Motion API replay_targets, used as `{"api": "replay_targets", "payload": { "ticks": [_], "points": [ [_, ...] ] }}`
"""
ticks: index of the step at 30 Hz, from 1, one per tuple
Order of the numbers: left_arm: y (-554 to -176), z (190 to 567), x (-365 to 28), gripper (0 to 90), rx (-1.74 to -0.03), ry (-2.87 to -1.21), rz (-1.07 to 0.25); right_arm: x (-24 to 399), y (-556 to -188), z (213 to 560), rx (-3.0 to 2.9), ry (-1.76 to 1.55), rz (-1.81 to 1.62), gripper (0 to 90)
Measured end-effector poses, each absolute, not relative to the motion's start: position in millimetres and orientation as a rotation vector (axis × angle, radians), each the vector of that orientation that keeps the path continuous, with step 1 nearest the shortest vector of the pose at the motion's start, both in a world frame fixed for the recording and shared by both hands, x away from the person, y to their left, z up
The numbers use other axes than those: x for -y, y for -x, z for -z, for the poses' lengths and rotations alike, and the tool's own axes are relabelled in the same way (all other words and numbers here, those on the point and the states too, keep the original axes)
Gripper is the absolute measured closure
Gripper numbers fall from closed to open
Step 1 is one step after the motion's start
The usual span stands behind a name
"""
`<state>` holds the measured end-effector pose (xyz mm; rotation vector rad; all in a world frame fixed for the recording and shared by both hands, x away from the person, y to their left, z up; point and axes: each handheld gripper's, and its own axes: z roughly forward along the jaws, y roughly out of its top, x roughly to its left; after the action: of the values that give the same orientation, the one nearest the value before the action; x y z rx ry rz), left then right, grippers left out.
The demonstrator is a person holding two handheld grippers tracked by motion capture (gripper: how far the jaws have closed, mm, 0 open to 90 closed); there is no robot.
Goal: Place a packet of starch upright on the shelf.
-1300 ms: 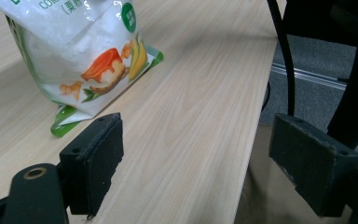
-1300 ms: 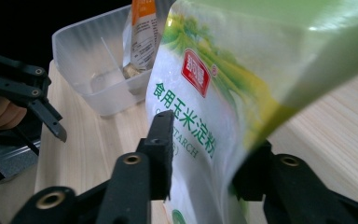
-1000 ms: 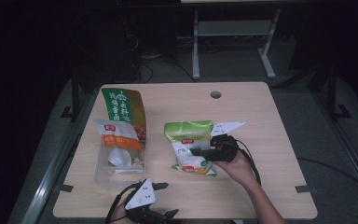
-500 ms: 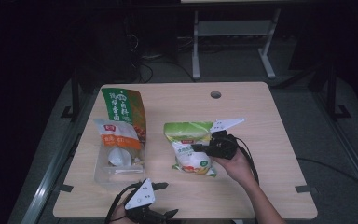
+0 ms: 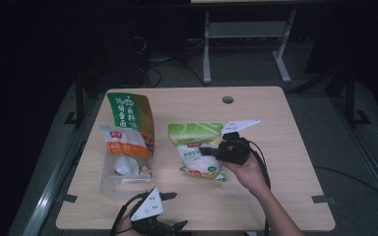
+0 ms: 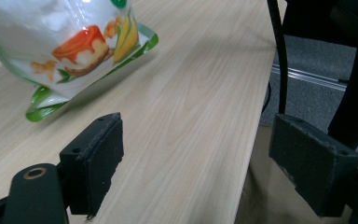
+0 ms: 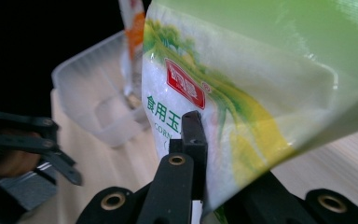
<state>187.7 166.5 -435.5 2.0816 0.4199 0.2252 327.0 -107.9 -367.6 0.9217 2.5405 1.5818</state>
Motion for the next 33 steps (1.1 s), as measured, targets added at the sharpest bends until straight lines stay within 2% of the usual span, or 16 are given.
{"api": "replay_targets", "payload": {
  "ticks": [19, 33],
  "points": [
    [-185.2, 435.3, -166.1, 17.4, -0.413, -2.084, -0.225, 54.3, -306.9, 313.6, -2.605, -0.749, -1.659, 89.8],
    [-183.9, 434.6, -166.8, 17.4, -0.414, -2.072, -0.228, 6.3, -299.4, 299.2, -2.646, -0.633, -1.712, 89.8]
  ]
}}
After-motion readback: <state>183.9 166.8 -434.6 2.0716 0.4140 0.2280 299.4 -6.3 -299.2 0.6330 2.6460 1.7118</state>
